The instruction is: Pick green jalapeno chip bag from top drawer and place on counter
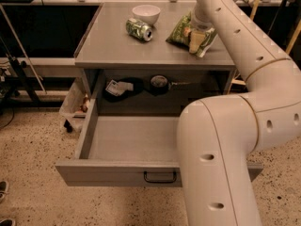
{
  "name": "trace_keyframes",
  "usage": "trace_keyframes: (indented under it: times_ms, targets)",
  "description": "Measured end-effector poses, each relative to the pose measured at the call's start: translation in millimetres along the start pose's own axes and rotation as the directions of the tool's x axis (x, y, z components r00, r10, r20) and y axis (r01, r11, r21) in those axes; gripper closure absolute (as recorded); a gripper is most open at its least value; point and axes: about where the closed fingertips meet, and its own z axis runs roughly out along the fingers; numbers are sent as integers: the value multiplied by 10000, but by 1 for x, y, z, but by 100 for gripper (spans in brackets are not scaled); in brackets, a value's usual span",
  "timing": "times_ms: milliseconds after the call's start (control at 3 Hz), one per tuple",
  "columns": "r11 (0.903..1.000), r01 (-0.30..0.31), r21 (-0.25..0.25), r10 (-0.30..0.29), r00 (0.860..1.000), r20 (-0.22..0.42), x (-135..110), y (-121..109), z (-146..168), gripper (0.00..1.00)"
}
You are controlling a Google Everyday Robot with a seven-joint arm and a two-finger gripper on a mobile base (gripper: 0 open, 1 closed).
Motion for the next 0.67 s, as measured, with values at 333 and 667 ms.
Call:
trace_keyframes:
  times_ms: [333,667]
  targets:
    - [9940,59,-1088,24,9970,767,-6,25,-28,0]
    - [9672,274,-2527,157,9858,1669,-17,53,-87,0]
